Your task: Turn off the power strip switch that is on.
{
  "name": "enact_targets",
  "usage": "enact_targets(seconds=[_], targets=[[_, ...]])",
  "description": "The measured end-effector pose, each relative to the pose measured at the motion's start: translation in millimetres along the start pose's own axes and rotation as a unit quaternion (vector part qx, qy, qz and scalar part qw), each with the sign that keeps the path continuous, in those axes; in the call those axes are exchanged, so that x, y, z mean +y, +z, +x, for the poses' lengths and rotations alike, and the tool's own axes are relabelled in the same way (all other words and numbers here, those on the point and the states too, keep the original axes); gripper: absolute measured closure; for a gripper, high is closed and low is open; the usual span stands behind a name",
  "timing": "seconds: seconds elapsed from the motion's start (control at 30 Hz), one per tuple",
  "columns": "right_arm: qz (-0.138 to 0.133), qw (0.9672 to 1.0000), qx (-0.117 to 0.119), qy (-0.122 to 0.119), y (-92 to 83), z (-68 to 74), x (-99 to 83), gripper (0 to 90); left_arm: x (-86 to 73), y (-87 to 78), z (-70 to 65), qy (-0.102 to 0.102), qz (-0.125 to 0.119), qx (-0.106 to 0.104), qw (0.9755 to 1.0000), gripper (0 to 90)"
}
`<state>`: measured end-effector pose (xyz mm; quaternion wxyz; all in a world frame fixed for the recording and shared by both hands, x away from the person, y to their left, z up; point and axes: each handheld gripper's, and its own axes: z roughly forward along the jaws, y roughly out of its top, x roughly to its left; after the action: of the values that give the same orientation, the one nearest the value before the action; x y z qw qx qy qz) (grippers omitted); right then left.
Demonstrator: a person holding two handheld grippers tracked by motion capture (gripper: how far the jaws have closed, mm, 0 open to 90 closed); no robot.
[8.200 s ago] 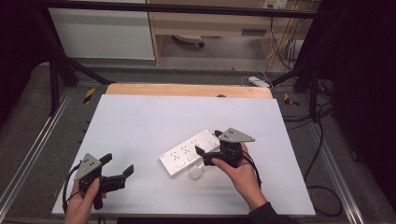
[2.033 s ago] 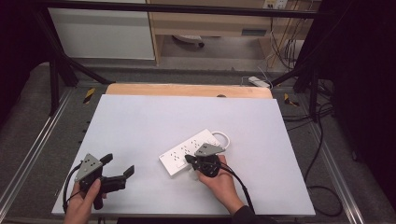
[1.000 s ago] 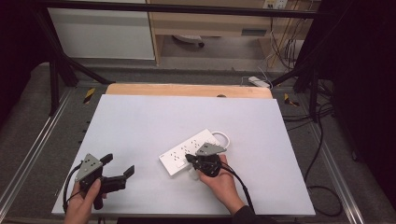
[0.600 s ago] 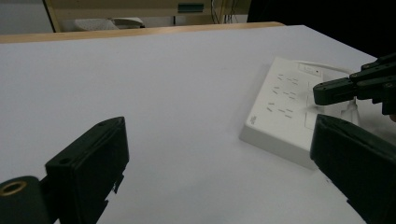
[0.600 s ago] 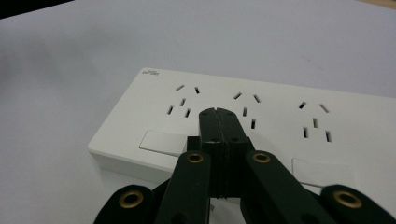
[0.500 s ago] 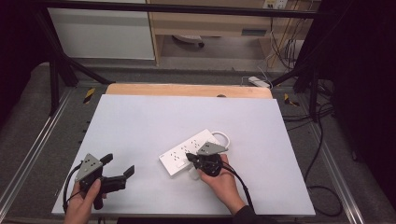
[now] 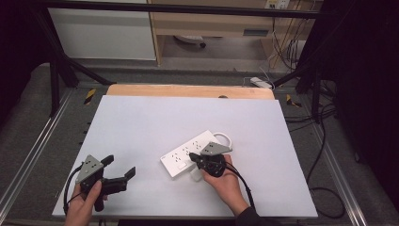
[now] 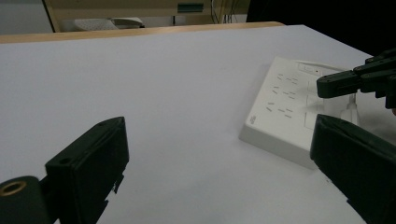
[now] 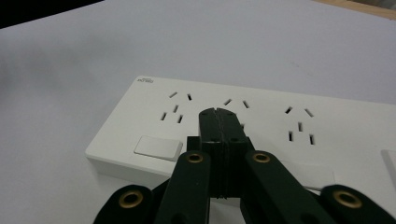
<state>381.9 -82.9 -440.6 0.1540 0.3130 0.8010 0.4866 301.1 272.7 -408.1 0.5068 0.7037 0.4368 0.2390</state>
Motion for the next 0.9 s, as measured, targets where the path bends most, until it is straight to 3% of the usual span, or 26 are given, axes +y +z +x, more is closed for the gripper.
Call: enact_targets(seconds=[0.13, 0.33, 0.7, 0.9], targets=[[-0.003, 1.0, -0.001, 0.002, -1.5, -1.4, 0.4, 89.9, 0.0, -0.2, -0.2, -0.001, -0.001, 0.0, 1.0, 4.4], [-0.013, 0.9999, -0.003, 0.009, -5.5, -4.0, 2.3, 79.9, 0.1, -0.1, -0.3, 0.001, 0.0, -0.001, 1.0, 4.3], [-0.036, 0.999, -0.016, 0.023, -20.8, -11.6, 13.3, 47.0, 0.1, 0.1, -0.4, 0.001, 0.001, -0.001, 1.0, 4.3], [-0.045, 0.9984, -0.024, 0.027, -29.0, -15.0, 18.6, 40.4, 0.0, 0.3, -0.6, 0.002, 0.001, -0.001, 1.0, 4.4]])
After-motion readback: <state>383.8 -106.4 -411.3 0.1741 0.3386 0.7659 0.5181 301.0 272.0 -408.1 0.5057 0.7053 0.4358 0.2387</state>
